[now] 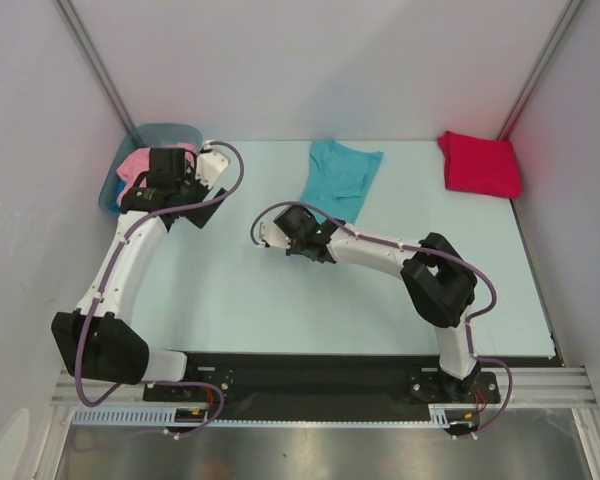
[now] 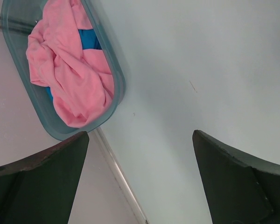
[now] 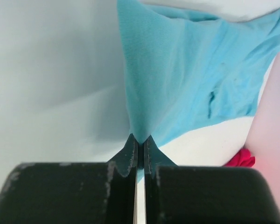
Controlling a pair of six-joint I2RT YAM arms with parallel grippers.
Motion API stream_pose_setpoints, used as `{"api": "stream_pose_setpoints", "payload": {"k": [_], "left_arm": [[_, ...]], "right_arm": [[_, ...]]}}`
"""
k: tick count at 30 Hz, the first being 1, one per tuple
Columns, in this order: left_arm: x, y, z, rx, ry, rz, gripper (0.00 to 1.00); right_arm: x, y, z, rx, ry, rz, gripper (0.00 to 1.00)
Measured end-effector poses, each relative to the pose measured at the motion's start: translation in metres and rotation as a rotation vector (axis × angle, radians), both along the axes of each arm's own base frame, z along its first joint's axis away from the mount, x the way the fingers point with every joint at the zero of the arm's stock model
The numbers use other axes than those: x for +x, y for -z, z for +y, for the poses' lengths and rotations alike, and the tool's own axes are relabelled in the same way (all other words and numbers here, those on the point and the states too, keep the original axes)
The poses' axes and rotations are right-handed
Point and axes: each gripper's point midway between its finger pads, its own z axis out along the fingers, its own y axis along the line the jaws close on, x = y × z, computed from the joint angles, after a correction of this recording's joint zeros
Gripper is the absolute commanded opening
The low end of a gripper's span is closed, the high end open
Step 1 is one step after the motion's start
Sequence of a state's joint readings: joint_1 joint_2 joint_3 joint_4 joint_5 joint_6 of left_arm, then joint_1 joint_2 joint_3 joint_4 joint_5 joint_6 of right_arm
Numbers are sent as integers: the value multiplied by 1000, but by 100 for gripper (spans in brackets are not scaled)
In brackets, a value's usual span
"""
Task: Fold and stack the t-shirts
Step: Fold the tshirt
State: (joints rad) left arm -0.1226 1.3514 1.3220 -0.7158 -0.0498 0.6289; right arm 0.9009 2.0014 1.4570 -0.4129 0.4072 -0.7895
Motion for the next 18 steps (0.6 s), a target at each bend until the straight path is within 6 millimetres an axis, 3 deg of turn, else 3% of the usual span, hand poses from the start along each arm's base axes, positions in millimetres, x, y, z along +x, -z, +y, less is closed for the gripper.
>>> {"api": "stream_pose_setpoints", "payload": {"k": [6, 12, 18], "left_arm": [[8, -8, -1, -2, 1, -16, 100], [15, -17, -4, -5, 5, -36, 100], [19, -12, -9, -3, 17, -22, 100]], "right_arm": [[-13, -39, 7, 52, -48, 57, 0], [-37, -45, 5, 40, -106, 186, 0], [-57, -58, 6, 44, -166, 283, 0]]}}
